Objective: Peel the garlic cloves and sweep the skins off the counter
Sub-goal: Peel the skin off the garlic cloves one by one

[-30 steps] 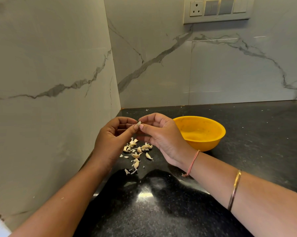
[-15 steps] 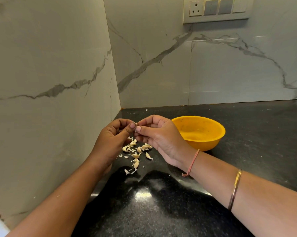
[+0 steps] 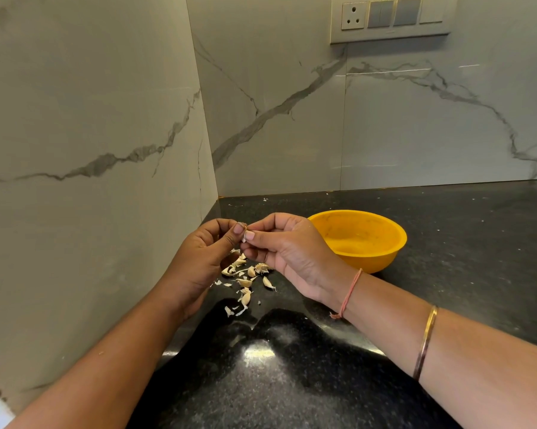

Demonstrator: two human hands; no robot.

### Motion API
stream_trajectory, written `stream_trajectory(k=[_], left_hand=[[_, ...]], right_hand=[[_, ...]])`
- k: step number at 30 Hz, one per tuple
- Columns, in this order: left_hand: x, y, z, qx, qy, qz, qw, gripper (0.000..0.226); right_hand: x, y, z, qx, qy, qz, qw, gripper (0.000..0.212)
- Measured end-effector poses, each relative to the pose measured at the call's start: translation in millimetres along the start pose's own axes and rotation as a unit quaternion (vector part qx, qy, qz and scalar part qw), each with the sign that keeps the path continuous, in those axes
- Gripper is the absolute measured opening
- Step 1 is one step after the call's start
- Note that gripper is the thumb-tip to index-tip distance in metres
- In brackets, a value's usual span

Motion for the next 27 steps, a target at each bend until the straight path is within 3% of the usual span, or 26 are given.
stream_trajectory(k=[4,8,18,27], left_hand=[[3.6,-2.2,0.6,0.027,0.025,0.031,0.999,0.025],[5.5,-5.2,1.3,0.058,0.049,0.07,0.995,0.004],[7.3,-7.6,0.2,0.093,0.051,0.102,0.989,0.005],[10.4,-14.9,-0.7,0.116,0.047,0.104,0.987,0.013]], right_hand=[[1.7,-1.5,0.3,0.014,0.0,-0.001,1.0,0.009],[4.4,-2.9,-0.6,0.028,-0.005,-0.009,1.0,0.008],[3.9,-7.9,0.6,0.064,-0.012,-0.039,0.997,0.02],[1.8,-8.7,0.9,0.061,-0.007,0.006,0.998,0.009]])
Point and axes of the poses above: each hand's wrist, its own z-axis towards the middle knuckle, its own y-axis out of the palm, x = y × z, the point moved 8 cm from there along z, towards the middle knuckle, and after that the axes turned 3 degrees about z, right-handed, at the moved point
